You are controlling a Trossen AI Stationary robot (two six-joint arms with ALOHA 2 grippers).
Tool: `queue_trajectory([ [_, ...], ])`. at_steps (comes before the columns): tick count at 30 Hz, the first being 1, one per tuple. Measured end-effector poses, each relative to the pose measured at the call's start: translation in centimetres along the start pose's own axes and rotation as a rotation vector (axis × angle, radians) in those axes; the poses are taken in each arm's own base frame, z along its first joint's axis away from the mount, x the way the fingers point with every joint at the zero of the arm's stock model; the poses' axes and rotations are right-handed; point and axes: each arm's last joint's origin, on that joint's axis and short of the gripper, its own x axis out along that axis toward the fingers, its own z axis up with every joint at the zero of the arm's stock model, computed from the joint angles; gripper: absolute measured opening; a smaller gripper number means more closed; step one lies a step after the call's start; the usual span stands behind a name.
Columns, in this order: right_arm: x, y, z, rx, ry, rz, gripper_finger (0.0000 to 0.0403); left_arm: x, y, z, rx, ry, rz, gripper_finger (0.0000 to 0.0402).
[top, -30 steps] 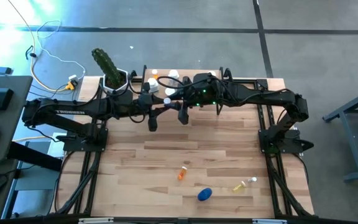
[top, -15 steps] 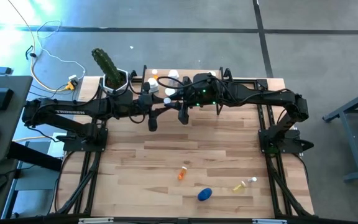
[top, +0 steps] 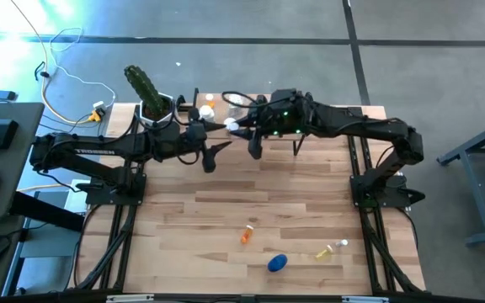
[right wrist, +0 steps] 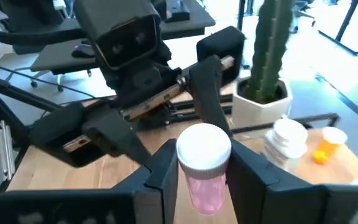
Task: Pick and place medicine bottles onto shelf by color
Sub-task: Put the pink pill bottle on the shelf
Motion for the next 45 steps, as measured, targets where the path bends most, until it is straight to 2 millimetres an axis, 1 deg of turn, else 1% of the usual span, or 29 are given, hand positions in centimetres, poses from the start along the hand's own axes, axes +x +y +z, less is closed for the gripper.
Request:
queue_trajectory([
  [2,-0.8,-0.5,0.3,0.005,0.000,-0.015,0.0097,-0.1,0.1,0.1,-0.001,0.000,0.032,0.0243],
  [6,-3.2,-1.5,1.2,0.010,-0.038,-0.048,0.0097,-0.1,0.2,0.1,-0.005,-0.002,0.063,0.0245],
  [11,-5.7,-2.8,1.6,0.018,-0.026,-0.096,0.0097,-0.1,0.3,0.1,-0.004,0.000,0.083,0.0242],
  [20,-10.9,-4.7,2.6,-0.041,-0.069,-0.189,0.0097,-0.1,0.4,0.1,-0.004,0.000,0.107,0.0241],
  [23,-12.4,-5.4,2.5,-0.044,-0.060,-0.223,0.0097,-0.1,0.4,0.1,-0.006,0.001,0.112,0.0241],
  [25,-12.7,-5.8,2.1,-0.031,-0.023,-0.219,0.0097,-0.1,0.4,0.1,-0.006,0.002,0.112,0.0241],
  [27,-12.1,-6.2,1.4,-0.018,-0.013,-0.195,0.0097,-0.1,0.4,0.1,-0.006,0.002,0.112,0.0241],
  [32,-9.2,-7.5,-2.6,0.063,-0.014,-0.182,0.0098,-0.1,0.4,0.1,-0.006,0.002,0.112,0.0241],
  [36,-7.2,-8.0,-5.2,0.121,-0.040,-0.171,0.0099,-0.1,0.4,0.1,-0.004,0.003,0.112,0.0241],
  [40,-5.2,-8.1,-7.3,0.132,-0.065,-0.150,0.0099,-0.1,0.4,0.1,-0.003,0.005,0.122,0.0241],
  [45,-2.9,-7.9,-8.8,0.113,-0.050,-0.130,0.0099,-0.1,0.6,0.1,-0.004,0.012,0.177,0.0241],
])
